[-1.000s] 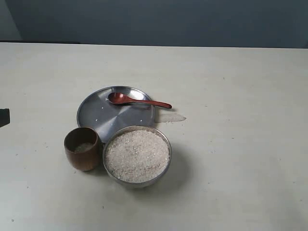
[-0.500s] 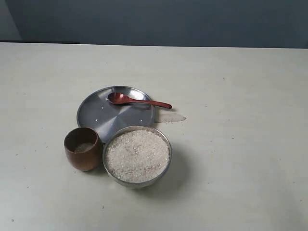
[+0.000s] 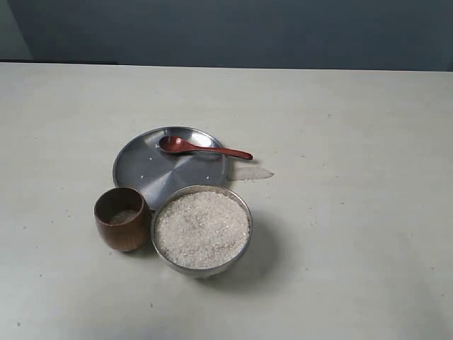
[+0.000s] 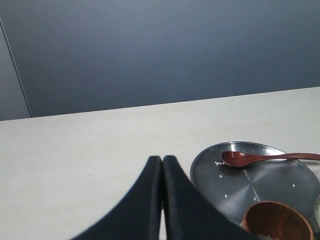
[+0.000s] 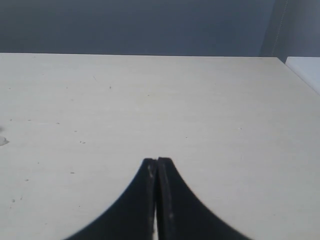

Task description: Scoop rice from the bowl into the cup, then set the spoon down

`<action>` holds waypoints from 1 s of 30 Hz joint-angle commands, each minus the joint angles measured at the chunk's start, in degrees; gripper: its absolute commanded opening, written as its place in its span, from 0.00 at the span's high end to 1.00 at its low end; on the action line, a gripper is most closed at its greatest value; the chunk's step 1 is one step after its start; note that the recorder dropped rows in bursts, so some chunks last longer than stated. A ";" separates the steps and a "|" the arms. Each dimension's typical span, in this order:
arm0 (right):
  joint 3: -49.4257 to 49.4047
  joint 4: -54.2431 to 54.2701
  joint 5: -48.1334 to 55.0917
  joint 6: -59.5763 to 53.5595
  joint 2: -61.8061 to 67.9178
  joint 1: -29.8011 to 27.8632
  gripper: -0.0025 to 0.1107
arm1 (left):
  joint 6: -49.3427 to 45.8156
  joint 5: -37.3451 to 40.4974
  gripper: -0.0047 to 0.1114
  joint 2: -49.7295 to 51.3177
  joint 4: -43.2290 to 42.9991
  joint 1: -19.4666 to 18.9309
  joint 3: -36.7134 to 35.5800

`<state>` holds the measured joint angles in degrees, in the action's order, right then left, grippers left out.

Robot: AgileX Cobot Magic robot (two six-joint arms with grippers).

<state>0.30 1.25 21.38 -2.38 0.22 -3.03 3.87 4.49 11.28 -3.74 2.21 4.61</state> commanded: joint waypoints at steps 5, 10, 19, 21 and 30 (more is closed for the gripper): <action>-0.30 0.05 -0.78 -0.22 -0.22 -0.27 0.98 | 0.21 -0.70 0.96 -6.99 1.62 0.16 -4.61; -0.30 0.05 -0.78 -0.22 -0.22 -0.27 0.98 | 0.21 3.13 0.96 -10.68 1.90 0.16 -4.61; -0.30 0.05 -0.78 -0.22 -0.22 -0.27 0.98 | 0.09 9.23 0.96 -11.28 1.53 0.04 -4.61; -0.30 0.05 -0.78 -0.22 -0.22 -0.27 0.98 | -0.02 9.23 0.96 -11.28 1.02 0.04 -4.61; -0.30 0.05 -0.78 -0.22 -0.22 -0.27 0.98 | -0.68 9.23 0.96 -11.28 -0.90 0.04 -4.61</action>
<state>0.30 1.25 21.38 -2.38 0.22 -3.03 3.70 13.48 0.37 -3.58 2.21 0.27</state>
